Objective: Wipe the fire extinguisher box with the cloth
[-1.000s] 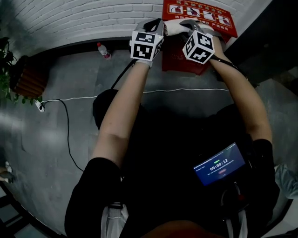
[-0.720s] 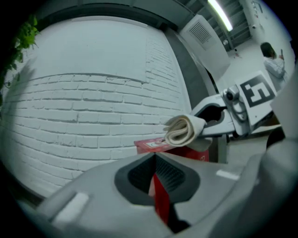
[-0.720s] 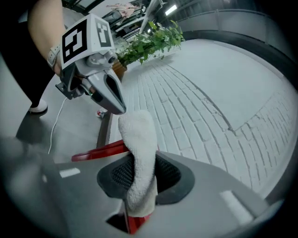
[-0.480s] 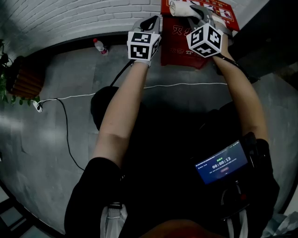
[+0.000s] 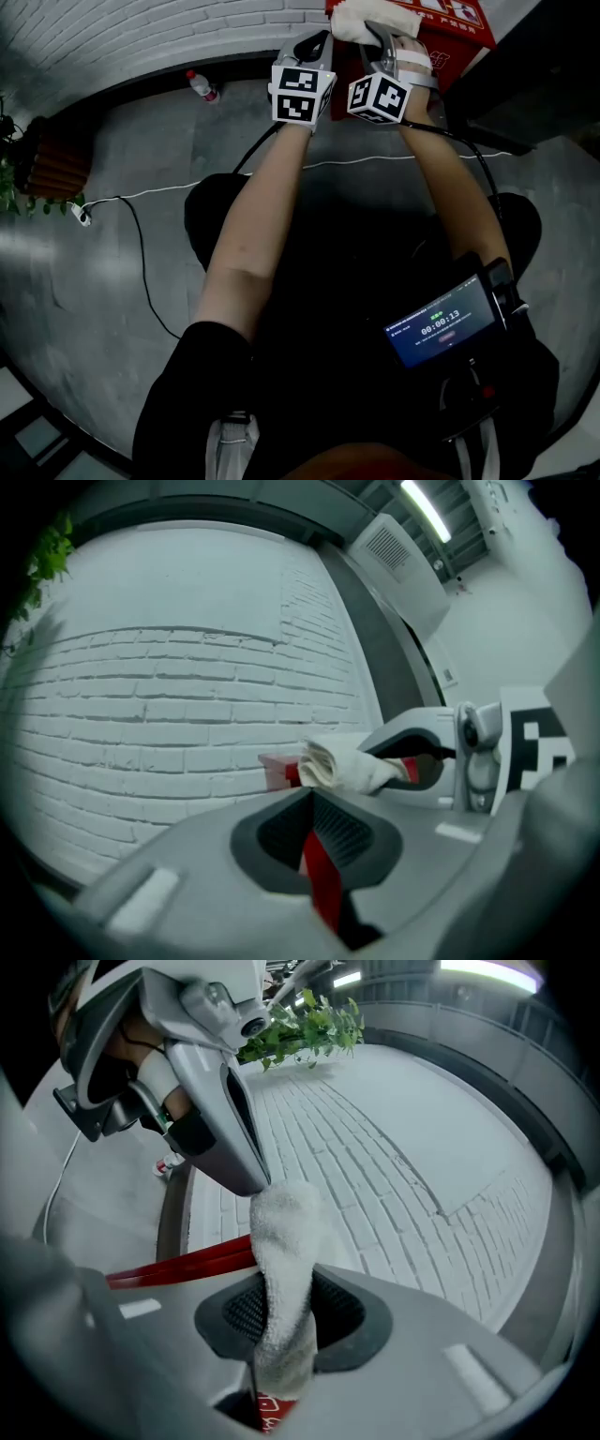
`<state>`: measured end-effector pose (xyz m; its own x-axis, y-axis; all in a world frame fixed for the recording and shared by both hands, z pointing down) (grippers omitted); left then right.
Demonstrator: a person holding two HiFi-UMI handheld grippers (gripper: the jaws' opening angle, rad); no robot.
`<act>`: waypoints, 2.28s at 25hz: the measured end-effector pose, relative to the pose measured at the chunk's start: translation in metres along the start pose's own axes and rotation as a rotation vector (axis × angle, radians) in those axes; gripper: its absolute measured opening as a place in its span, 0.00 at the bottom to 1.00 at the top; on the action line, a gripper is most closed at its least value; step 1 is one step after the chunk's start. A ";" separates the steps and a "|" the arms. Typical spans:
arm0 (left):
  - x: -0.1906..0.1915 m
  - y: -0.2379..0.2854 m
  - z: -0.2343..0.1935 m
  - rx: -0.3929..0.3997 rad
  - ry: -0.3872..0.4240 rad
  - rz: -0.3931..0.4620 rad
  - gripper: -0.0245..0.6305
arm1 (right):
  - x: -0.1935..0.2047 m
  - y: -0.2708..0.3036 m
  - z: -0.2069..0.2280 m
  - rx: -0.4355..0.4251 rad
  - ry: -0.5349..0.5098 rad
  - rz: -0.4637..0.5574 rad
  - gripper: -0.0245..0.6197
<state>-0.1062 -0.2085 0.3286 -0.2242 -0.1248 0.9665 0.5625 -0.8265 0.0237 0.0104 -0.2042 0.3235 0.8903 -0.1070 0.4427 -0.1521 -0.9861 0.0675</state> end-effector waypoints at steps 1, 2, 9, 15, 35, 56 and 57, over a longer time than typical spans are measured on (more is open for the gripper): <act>0.004 0.002 -0.001 -0.008 0.003 0.002 0.04 | 0.002 0.002 -0.006 -0.005 0.005 -0.010 0.19; 0.007 0.004 0.000 -0.006 -0.006 0.001 0.04 | 0.005 0.005 -0.012 -0.014 0.010 -0.021 0.19; 0.021 0.013 0.000 0.020 -0.017 -0.014 0.04 | 0.016 0.023 -0.025 -0.007 -0.031 -0.023 0.19; 0.038 0.023 -0.001 0.047 -0.043 -0.035 0.04 | 0.022 0.035 -0.043 -0.051 -0.056 -0.025 0.19; 0.157 0.019 0.030 0.037 -0.081 -0.180 0.04 | 0.069 0.034 -0.144 -0.236 -0.011 -0.069 0.19; 0.260 0.048 0.064 0.091 -0.138 -0.291 0.04 | 0.139 0.057 -0.286 -0.557 -0.027 -0.233 0.19; 0.265 0.048 0.065 0.093 -0.142 -0.299 0.04 | 0.143 0.058 -0.294 -0.573 -0.030 -0.242 0.19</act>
<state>-0.0870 -0.2457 0.6022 -0.2803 0.1983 0.9392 0.5602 -0.7607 0.3278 0.0027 -0.2391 0.6535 0.9386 0.0993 0.3305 -0.1435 -0.7588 0.6354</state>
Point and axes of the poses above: the fingertips, and each gripper's own axes: y forward along the fingers, z to its right, x out of its underside, the point moved 9 cm from there along -y, backward along the fingers, and after that the axes turned 9 degrees about y, right-handed, at the moved point
